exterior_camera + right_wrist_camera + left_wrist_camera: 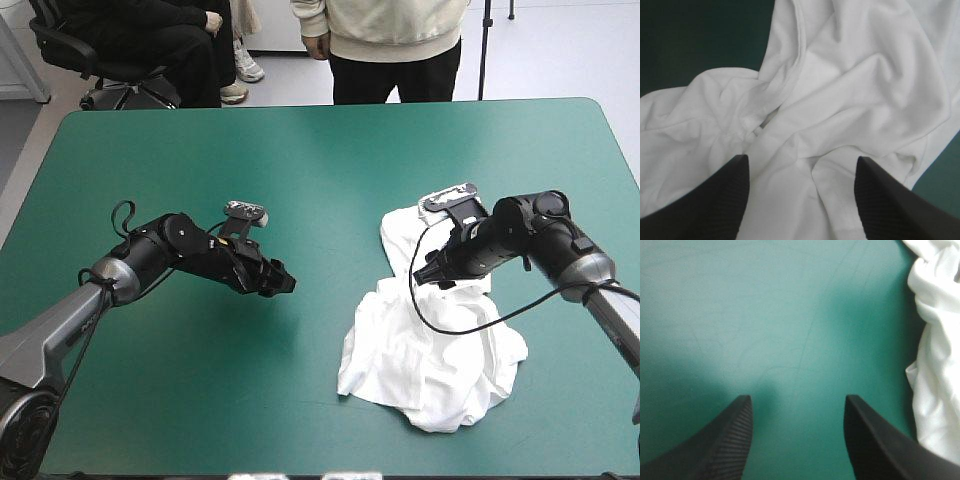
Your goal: Fold the cloth
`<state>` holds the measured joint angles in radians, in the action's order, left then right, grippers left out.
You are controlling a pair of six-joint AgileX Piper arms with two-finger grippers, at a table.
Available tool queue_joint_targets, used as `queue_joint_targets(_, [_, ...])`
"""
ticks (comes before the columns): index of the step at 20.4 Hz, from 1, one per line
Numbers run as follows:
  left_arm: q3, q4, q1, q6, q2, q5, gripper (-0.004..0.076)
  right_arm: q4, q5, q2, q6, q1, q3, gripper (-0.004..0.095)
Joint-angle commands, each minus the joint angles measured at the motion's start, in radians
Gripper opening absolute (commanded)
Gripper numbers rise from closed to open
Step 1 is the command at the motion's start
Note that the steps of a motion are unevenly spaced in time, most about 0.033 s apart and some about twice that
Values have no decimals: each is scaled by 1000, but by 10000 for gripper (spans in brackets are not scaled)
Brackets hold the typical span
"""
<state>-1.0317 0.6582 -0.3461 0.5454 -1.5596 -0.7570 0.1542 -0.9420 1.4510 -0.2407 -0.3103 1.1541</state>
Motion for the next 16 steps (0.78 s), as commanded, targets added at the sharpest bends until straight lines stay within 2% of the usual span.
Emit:
queue_joint_targets(1, [-30, 43, -5, 6, 37, 18, 405, 6, 32, -30, -5, 8, 30, 567])
queue_joint_targets(5, [-32, 102, -5, 40, 37, 29, 405, 6, 32, -30, -5, 8, 30, 567])
queue_joint_targets(8, [-32, 282, -5, 229, 44, -62, 404, 6, 32, -30, -5, 8, 30, 568])
queue_joint_targets(11, [-32, 285, -5, 286, 88, -164, 405, 6, 32, -30, -5, 8, 30, 567])
queue_joint_targets(16, [-32, -20, -5, 56, 307, -183, 404, 8, 32, -30, -5, 8, 30, 567])
